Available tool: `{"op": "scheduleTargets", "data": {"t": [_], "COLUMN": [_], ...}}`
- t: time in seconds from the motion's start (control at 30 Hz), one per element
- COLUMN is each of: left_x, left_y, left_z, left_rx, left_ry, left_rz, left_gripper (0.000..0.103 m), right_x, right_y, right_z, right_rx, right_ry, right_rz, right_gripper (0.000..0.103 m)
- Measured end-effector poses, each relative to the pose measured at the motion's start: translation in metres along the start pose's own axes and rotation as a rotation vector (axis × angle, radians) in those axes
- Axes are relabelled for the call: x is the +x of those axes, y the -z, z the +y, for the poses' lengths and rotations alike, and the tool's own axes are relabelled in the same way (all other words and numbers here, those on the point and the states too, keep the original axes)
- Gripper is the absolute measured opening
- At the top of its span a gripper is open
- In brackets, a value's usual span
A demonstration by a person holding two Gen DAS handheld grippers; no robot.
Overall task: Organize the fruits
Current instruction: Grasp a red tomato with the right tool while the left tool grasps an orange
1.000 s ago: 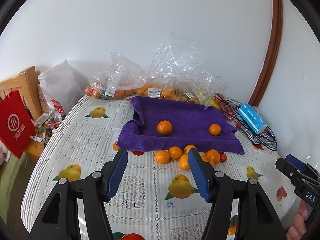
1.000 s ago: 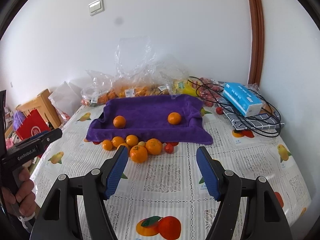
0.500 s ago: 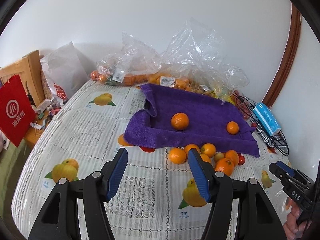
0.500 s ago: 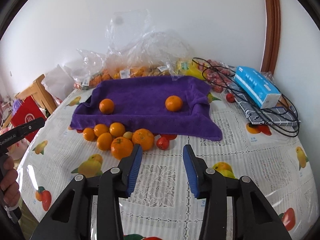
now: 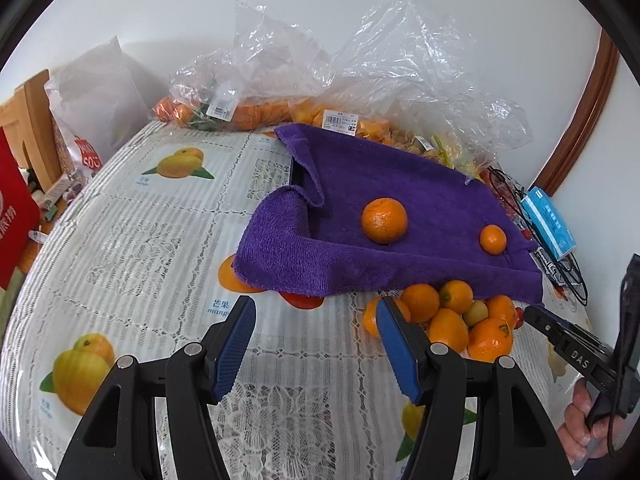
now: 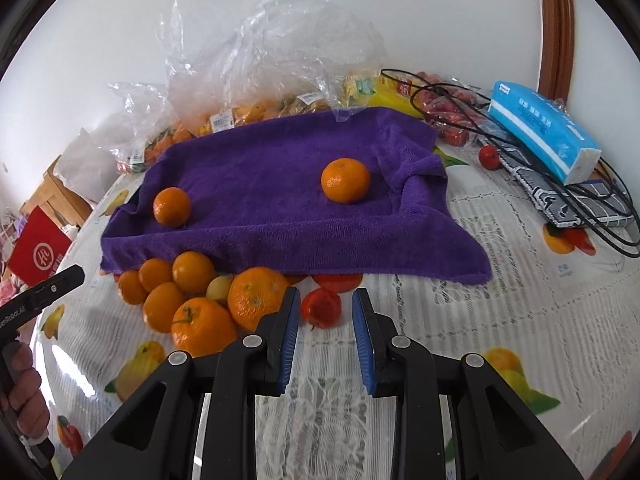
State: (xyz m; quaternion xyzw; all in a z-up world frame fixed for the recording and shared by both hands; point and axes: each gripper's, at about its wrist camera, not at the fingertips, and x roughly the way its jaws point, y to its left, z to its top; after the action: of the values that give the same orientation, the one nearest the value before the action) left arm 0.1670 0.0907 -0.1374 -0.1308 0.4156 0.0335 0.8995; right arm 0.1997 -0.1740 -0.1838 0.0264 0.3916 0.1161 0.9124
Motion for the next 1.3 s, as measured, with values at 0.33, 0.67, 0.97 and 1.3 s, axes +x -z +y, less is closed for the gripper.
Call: {"op": "scheduleTargets", "data": {"t": [0.33, 0.67, 0.97, 1.3], "left_x": [0.018, 0.033, 0.052, 0.052], "left_y": [0.001, 0.006, 0.012, 0.016], "left_z": [0.007, -0.017, -0.039, -0.047], "left_rx": [-0.008, 0.069, 0.148, 0.188], "left_ry": [0.035, 0.101, 0.100, 0.080], "left_rz": [0.031, 0.062, 0.076, 0.054], "left_gripper": [0.060, 0.060, 0.051, 0.037], "right_x": [0.025, 0.019, 0.016, 0.014], "right_y": [0.003, 0.005, 0.009, 0.010], "right_z": [-0.003, -0.009, -0.018, -0.017], "right_rx": [-0.006, -0.035, -0.006, -0.010], "right_ry": [0.017, 0.021, -0.019, -0.047], "right_rz": [0.051, 0.009, -0.006, -0.024], "right_gripper": [0.028, 0.025, 0.025, 0.025]}}
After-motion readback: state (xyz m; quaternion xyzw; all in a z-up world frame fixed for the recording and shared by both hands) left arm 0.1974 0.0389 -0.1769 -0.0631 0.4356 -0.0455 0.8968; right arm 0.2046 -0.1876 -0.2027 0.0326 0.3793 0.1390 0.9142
